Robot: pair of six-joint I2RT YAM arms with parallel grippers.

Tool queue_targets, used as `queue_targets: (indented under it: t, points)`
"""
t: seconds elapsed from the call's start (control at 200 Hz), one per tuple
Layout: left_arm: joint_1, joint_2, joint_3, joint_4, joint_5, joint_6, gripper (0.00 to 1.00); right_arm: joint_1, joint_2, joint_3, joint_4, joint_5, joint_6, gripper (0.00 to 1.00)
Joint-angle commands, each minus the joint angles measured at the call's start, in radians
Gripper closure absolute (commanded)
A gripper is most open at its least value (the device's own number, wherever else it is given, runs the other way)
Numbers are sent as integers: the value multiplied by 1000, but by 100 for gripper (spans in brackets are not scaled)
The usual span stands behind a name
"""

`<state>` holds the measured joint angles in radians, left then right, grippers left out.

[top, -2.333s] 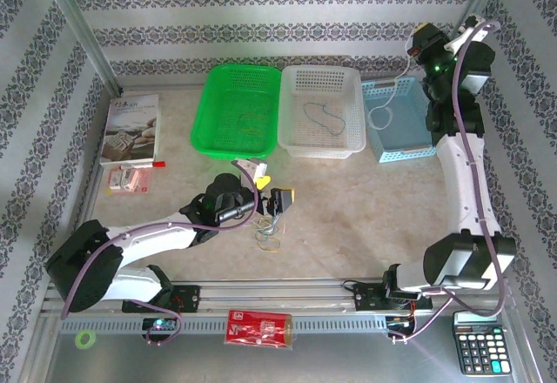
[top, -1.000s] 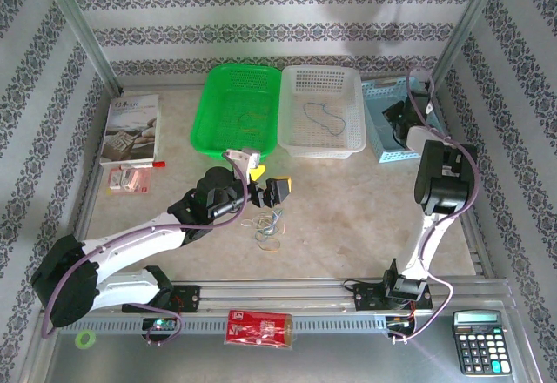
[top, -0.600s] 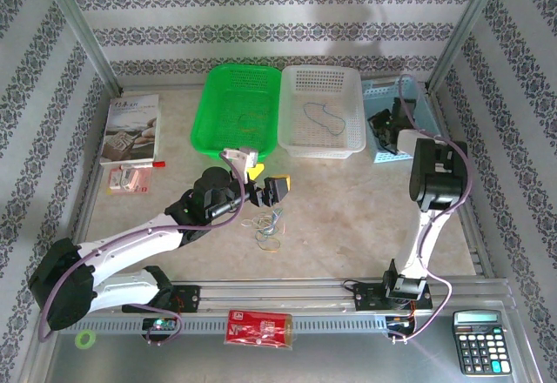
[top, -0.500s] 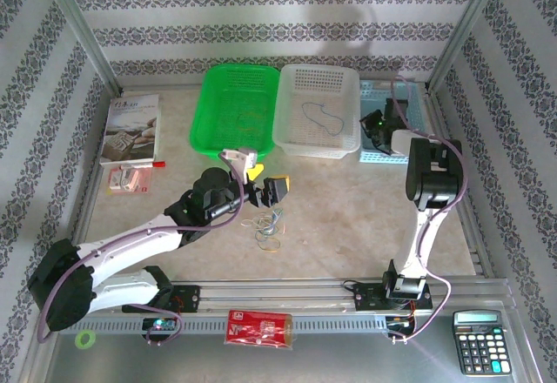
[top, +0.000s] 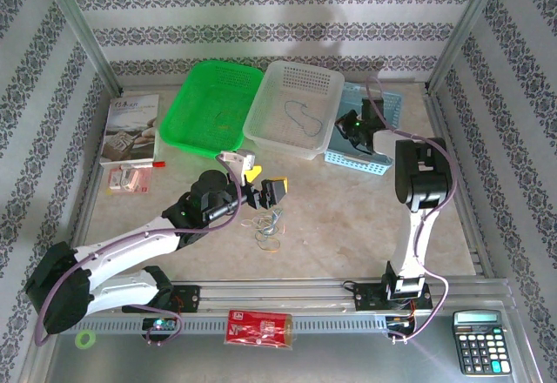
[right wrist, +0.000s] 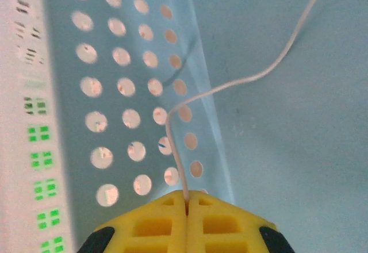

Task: Untangle the cables

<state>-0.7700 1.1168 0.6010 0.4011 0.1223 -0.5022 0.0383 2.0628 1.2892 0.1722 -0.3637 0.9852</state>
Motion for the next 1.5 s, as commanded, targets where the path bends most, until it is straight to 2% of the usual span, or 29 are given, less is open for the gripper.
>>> queue_targets:
  t: [0.0, 0.15, 0.345, 0.415, 0.46, 0.52, 0.585, 1.064, 1.234, 1.494]
  points:
    - [9, -27, -4, 11, -8, -1, 0, -35, -114, 13, -4, 30, -59, 100]
    - [9, -24, -2, 11, -3, 2, 0, -62, -190, 41, -77, 74, -140, 100]
    - [8, -32, -6, 9, 1, -7, 0, -81, -210, 76, -149, 82, -214, 100]
    - [9, -39, -7, 0, 0, -9, 0, -83, -225, 73, -164, 80, -243, 75]
    - [9, -43, -8, -8, 1, -8, 0, -81, -246, 59, -166, 84, -257, 64]
    - [9, -51, -10, -19, 1, -8, 0, -81, -279, 34, -163, 85, -261, 57]
    - [9, -63, -13, -28, 0, -7, 0, -80, -322, 5, -161, 87, -271, 54]
    - [9, -206, -88, -130, -67, -1, 0, -37, -639, -237, -155, 105, -311, 53]
    - [9, -215, -109, -199, -117, -48, 0, 49, -744, -328, -145, 98, -324, 53]
    - [9, -207, -159, -305, -192, -168, 0, 299, -904, -523, -160, 184, -383, 52]
